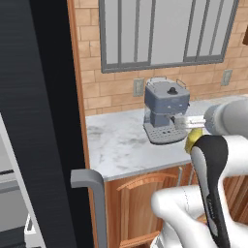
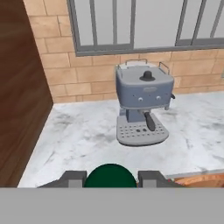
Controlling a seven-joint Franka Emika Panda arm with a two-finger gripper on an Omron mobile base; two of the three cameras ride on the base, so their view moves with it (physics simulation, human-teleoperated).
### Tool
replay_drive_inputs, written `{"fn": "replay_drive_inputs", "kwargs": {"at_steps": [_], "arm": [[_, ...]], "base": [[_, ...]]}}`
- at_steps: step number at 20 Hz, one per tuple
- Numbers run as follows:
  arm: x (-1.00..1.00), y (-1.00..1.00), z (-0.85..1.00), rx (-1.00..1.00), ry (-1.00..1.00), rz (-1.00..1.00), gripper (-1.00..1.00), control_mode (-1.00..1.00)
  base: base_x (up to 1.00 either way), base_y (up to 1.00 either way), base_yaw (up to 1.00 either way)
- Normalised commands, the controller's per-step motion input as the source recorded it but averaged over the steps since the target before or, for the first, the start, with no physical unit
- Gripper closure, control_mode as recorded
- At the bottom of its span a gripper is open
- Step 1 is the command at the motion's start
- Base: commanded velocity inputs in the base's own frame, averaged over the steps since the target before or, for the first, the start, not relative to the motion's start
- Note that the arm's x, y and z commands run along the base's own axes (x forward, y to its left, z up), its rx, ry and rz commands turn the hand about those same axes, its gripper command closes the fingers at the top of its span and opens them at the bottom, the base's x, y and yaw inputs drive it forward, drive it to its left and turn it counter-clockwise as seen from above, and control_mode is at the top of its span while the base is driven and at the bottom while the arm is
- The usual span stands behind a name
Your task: Place the mustard and mustard from the counter to the top shelf of the fridge. If the existing items in the fridge are on the top shelf, move them to other shelves.
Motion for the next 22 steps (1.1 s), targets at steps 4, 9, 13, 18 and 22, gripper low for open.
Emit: {"fn": "replay_drive_inputs", "kwargs": {"at_steps": [4,9,13,18,22], "arm": [[-0.25,-0.09,0.00,0.00,-0.02,0.00,1.00,1.00],[0.00,0.00,0.00,0.00,0.00,0.00,1.00,1.00],[0.00,0.00,0.00,0.00,0.00,0.00,1.00,1.00],[0.00,0.00,0.00,0.00,0.00,0.00,1.00,1.00],[0.00,0.00,0.00,0.00,0.00,0.00,1.00,1.00]], "base": [[-0.75,-0.24,0.00],[-1.00,-0.35,0.06],[-1.00,-0.04,0.16],[-1.00,0.58,0.21],[-0.91,1.00,0.17]]}}
